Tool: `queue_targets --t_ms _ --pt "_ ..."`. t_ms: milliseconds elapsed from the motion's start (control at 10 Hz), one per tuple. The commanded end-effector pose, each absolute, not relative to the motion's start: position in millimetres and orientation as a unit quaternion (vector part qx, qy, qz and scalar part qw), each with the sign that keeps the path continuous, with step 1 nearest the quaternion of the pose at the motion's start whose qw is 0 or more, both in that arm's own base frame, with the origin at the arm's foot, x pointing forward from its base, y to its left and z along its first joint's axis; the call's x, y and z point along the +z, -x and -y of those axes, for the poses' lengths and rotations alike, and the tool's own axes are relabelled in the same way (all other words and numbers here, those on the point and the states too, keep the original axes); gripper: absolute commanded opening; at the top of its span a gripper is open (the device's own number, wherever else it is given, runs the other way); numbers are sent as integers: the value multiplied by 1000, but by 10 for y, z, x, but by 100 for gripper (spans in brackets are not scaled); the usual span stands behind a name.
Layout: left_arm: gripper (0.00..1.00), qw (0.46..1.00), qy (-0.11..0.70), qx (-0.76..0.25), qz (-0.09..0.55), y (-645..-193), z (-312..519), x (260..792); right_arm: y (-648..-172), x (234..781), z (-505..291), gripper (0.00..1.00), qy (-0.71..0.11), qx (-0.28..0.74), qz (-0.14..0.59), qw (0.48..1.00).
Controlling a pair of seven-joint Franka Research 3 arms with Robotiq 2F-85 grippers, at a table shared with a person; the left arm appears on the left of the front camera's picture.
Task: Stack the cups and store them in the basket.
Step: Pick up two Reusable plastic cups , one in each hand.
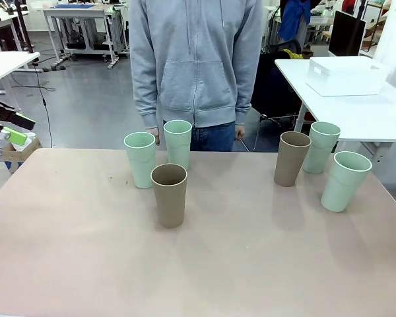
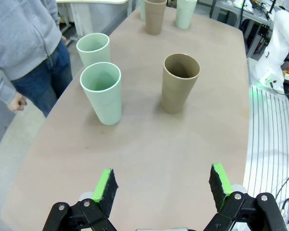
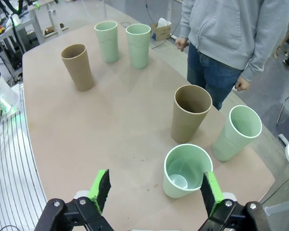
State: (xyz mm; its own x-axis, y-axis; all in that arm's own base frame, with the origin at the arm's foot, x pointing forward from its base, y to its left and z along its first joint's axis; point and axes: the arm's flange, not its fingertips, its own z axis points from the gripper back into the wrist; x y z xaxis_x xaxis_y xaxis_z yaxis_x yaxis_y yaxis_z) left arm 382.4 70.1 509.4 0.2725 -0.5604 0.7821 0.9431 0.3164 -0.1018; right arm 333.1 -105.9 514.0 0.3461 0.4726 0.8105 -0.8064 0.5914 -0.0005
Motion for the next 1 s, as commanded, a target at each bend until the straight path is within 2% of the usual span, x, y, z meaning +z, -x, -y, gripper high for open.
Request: queue_targets --t_ms 0,200,300,500,600,900 --pt "100 733 296 -512 336 -3853 -710 5101 -3356 5153 1074 100 -207 410 417 784" --pt "100 742 292 -506 328 -3824 -701 5094 -3331 5140 1060 100 -206 403 406 794" --pt "100 739 308 -509 315 -4109 -731 5083 -3640 5208 1182 100 -219 394 406 795" --pt "100 710 357 -528 299 -4713 -799 4916 -4274 5132 1741 100 -313 411 398 758" --pt "100 698 381 -531 291 -4829 -794 4832 -4392 5051 1933 100 -307 407 407 758" --pt "100 640 446 -540 315 -5256 -704 4346 -4696 4459 2466 100 -384 425 429 698"
